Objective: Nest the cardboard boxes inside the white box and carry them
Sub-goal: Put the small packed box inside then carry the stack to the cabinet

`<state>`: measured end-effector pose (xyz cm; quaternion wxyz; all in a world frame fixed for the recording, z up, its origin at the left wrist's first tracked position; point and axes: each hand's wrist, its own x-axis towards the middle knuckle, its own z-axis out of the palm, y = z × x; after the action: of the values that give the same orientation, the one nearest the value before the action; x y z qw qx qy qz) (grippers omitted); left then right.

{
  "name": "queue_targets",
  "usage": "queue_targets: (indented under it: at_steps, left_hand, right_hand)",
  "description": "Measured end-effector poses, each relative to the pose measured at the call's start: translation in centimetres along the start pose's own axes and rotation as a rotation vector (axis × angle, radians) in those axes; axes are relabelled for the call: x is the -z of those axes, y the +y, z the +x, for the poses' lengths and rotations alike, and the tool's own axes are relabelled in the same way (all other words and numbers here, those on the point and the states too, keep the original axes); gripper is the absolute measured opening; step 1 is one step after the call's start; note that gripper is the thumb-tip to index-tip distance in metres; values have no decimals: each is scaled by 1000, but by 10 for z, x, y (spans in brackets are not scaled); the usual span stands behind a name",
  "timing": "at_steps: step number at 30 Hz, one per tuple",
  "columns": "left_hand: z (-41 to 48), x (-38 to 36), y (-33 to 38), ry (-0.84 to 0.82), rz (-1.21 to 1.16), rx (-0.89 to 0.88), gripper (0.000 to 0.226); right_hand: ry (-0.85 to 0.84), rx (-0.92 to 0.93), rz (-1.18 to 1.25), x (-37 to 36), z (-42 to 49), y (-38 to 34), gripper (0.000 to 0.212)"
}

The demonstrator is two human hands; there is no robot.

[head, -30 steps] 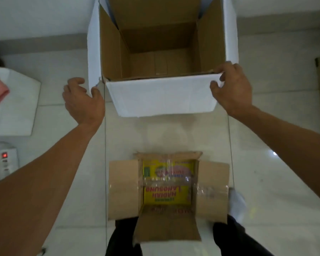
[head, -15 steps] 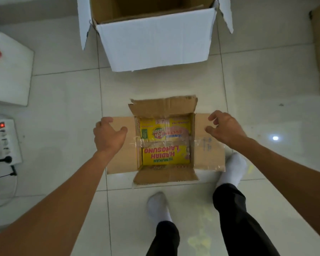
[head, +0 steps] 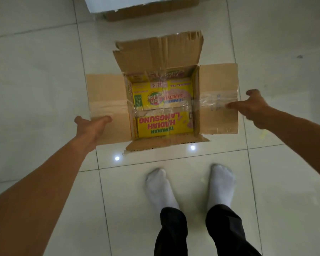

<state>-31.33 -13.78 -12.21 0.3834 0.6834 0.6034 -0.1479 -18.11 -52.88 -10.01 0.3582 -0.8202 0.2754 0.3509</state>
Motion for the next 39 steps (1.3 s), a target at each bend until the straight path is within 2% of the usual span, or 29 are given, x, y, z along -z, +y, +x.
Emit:
queue_targets:
  at_steps: [2, 4, 8, 9, 12, 14, 18, 20, 29, 39]
  left_hand:
    - [-4, 0, -3, -42, -40, -11, 92]
    - [-10, 2, -3, -61, -43, -43, 68]
    - [-27, 11, 5, -16, -25, -135, 11]
    - [-31, 13, 9, -13, -15, -172, 4]
    - [-45, 13, 20, -3, 57, -329, 16]
    - [-54, 13, 28, 29, 65, -405, 28]
    - [-78, 18, 44, 135, 61, -566, 39]
    - [-94, 27, 57, 163, 46, -631, 43]
    - [-168, 92, 143, 268, -70, -685, 39]
    - [-219, 175, 293, 416, -151, -846, 31]
  right_hand:
    - [-145, -94, 163, 1, 2, 5, 58]
    - [-176, -61, 159, 0, -1, 5, 34]
    - [-108, 46, 30, -2, -13, -7, 24]
    - [-117, 93, -38, -4, -16, -12, 25]
    - [-134, 224, -154, -9, -29, -26, 25]
    - [-101, 257, -160, -10, -37, -36, 26]
    - [-33, 319, -173, -6, -60, -57, 16]
    - [-13, 345, -187, 3, -75, -70, 18]
    - [44, 472, -183, 83, -133, -149, 20]
    - [136, 674, -118, 171, -169, -289, 20]
